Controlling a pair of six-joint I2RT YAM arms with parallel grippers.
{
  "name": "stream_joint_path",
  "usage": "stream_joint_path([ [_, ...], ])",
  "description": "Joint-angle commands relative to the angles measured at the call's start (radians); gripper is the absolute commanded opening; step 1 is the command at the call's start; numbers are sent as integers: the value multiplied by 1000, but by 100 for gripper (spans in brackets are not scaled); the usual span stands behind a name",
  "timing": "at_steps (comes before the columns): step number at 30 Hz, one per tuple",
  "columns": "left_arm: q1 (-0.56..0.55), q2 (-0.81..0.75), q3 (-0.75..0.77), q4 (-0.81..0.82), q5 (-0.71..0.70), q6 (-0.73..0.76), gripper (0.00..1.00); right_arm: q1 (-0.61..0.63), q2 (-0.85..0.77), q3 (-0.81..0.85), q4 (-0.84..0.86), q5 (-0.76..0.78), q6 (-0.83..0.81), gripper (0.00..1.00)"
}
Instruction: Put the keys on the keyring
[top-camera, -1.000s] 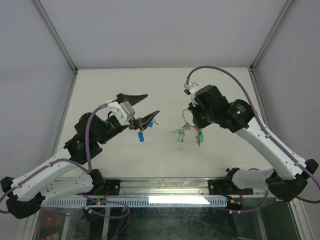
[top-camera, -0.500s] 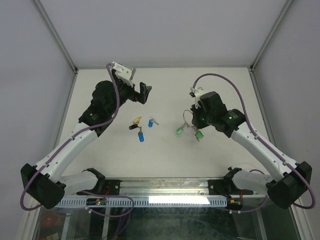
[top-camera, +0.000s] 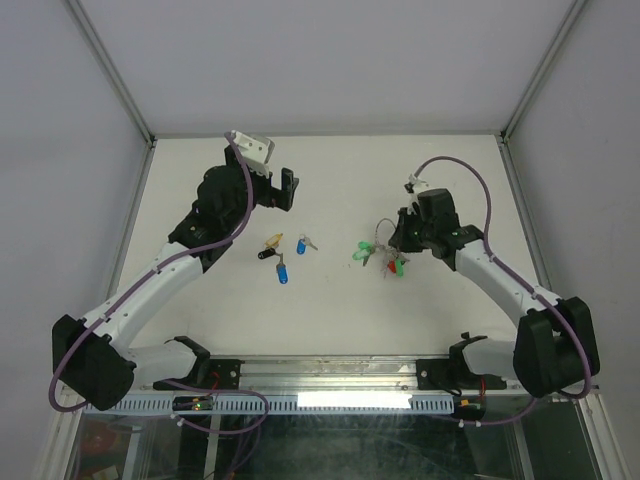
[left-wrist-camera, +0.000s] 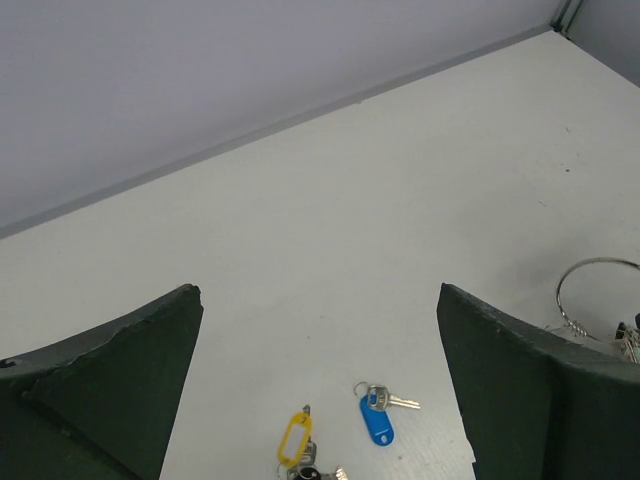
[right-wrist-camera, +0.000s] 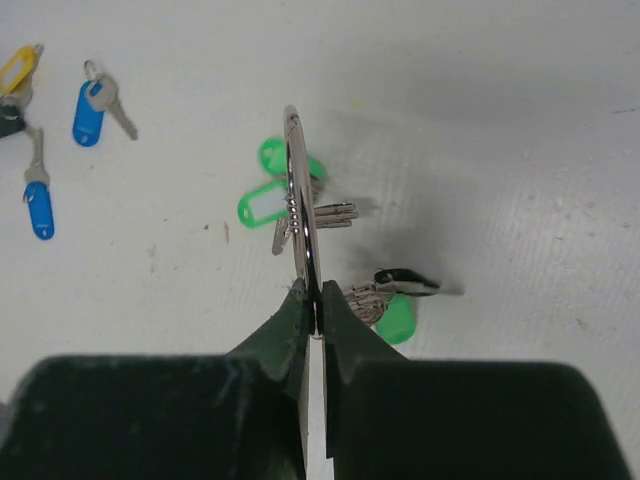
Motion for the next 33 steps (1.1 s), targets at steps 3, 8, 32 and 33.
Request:
stream_joint_path([
  [3,7,-3,1,60,-28,0,99,-91,31,-35,205,99,78,2],
  [8,8,-2,-5,60,-37,1,99,-174,58,-78,269,157,126,9],
  [32,214,92,52,21,66,-236,99,-357,-166,44,70,99,178,84],
  [33,236,93,48,25,70,-250,99,-357,-190,61,48,70,155,84],
])
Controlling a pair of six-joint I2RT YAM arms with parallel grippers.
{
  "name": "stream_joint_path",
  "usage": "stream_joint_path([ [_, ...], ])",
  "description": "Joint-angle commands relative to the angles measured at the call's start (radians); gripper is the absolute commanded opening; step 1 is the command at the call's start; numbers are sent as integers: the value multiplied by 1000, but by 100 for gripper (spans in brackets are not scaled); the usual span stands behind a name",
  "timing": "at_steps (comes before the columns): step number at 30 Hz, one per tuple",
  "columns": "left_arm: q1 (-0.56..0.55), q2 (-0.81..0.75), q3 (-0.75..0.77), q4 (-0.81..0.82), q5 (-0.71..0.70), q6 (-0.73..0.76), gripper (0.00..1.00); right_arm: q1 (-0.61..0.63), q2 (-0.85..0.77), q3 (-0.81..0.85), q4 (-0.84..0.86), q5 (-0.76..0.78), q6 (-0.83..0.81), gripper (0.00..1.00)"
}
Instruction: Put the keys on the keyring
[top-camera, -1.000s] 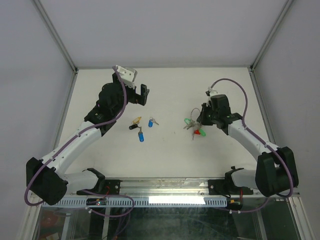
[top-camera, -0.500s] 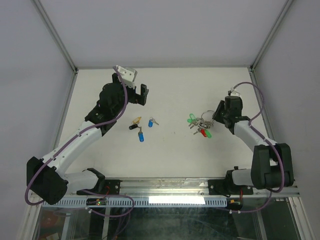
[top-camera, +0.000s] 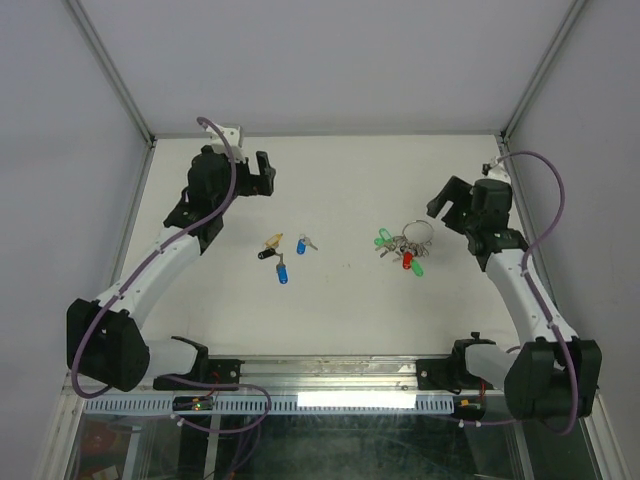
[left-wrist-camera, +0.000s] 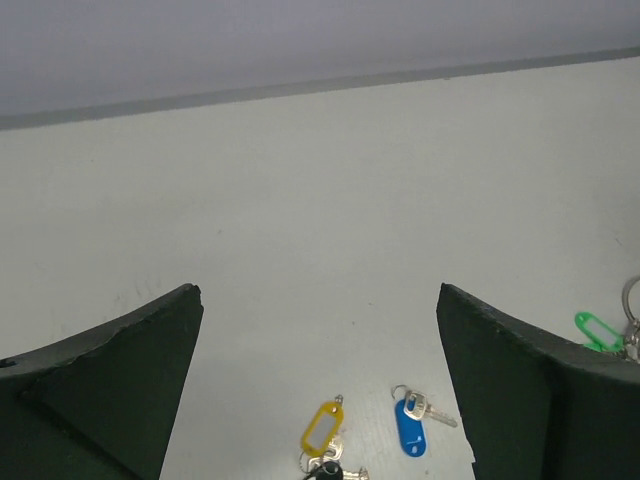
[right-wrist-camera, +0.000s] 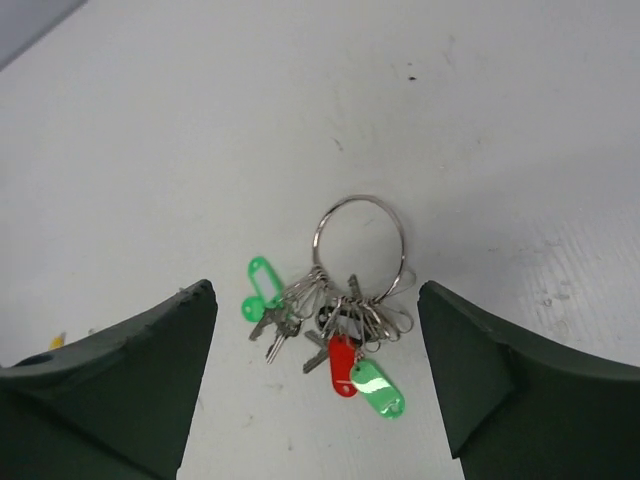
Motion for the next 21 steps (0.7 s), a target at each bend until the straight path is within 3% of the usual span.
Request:
stream_joint_path([
  [1,88,0,33,30,56,-129,99,-4,-141,114,-100,-149,-69,85],
  [3,113,-5,28,31,42,-131,99,-4,-222,124,-124,-177,-99,85],
  [8,129,-50,7,36,-32,-97,99,-4,-476,61,-118,-245,-112,99],
  [13,129,-101,-40,73,-89,-90,99,-4,-601,61,-246,-205,-135,99],
  [21,128,-105,-53,84,-89,-78,99,-3,-729,-43,-250,-147,-154,99],
])
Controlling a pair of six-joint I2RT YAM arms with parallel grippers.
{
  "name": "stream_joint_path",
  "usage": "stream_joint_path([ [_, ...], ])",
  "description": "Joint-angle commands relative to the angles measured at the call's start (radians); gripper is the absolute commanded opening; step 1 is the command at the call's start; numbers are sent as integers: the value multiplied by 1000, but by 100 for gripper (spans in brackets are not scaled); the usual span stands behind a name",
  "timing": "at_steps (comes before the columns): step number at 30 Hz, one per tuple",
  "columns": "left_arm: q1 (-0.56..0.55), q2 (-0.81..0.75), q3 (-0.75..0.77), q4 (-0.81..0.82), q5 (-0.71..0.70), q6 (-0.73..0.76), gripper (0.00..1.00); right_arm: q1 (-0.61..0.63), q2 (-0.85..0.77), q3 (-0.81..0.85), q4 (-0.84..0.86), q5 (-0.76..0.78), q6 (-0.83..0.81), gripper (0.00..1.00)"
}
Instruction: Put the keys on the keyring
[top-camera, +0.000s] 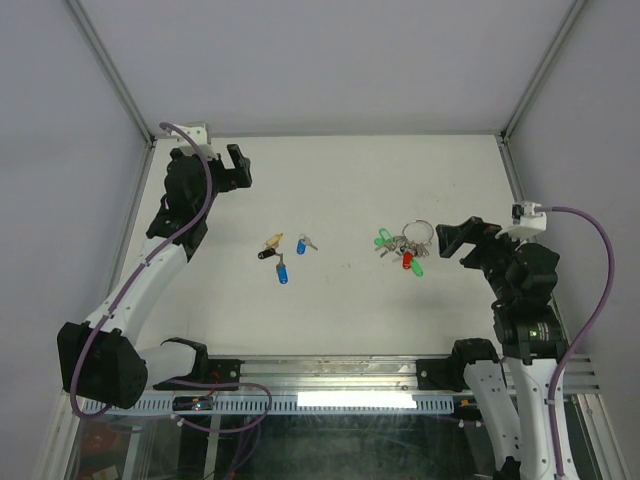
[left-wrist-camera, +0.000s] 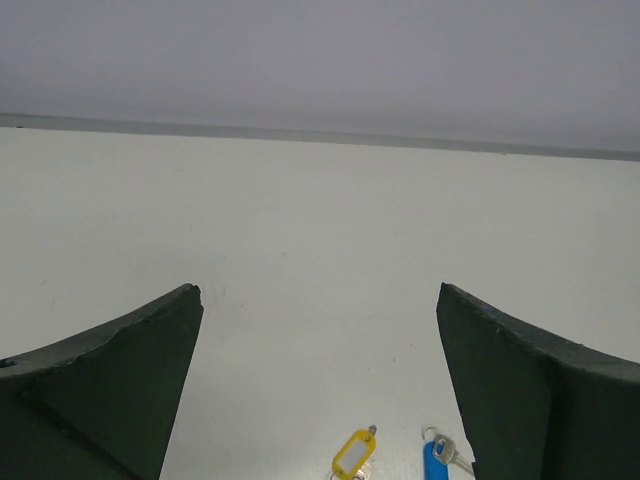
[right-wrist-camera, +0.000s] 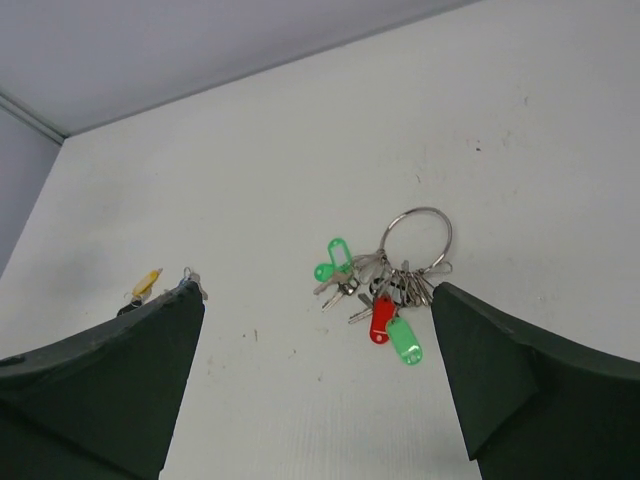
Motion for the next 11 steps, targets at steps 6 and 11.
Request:
stream_joint_path([
  [6,0,-20,-9,59,-22,17,99,-4,-4,-6,-29,70,-37,99],
  [11,1,-27,-10,60,-24,19,99,-5,17,14,-30,106,-33,99],
])
